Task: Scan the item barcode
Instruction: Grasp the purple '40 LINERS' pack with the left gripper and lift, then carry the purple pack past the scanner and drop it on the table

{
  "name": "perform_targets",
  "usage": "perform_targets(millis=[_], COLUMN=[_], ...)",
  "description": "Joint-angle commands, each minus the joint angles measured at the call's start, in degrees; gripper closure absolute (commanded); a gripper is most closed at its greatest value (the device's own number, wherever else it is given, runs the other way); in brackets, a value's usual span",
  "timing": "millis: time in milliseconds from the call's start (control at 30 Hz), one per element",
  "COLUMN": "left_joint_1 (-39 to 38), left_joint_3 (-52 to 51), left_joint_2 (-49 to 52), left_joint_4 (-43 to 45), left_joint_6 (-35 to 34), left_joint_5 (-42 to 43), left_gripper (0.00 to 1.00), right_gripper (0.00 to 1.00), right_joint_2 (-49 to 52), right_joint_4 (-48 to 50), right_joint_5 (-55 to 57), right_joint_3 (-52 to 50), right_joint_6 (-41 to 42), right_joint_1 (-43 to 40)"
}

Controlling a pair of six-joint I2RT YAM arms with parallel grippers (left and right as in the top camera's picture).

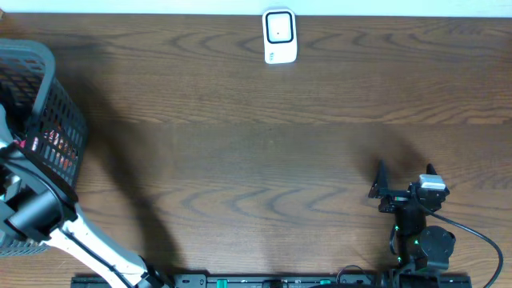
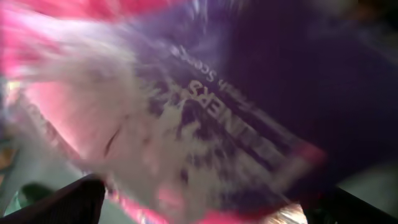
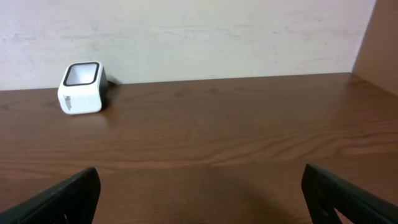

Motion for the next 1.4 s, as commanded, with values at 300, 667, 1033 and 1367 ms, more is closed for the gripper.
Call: perform_targets(millis=[300,667,1033,1367], left_joint_1=[0.52,0.59,0.66,0.63], left_joint_3=[-0.37,-2.82,0.17,0.15], left_joint_2=[4.24,4.31,-10.82,-35.3], left_joint_4=[7.54,5.33,3.93,6.62], left_joint_6=[9.44,9.35,-11.93,-36.22], left_joint_5=[0.46,9.53,6.58,9.22], left_gripper=[0.3,0.93,0.93,0.93], right_gripper=[0.01,0.01,0.01,0.01], right_joint_2=[-0.2,-0.2,-0.2,-0.2], right_joint_4=[-0.24,-0.24,-0.24,-0.24], right_joint_5=[0.04,0.07,0.04,0.04], right_joint_3=[-0.09,-0.09,-0.09,-0.09], right_joint_6=[0.59,0.59,0.59,0.59], right_joint_1=[-0.2,-0.2,-0.2,-0.2])
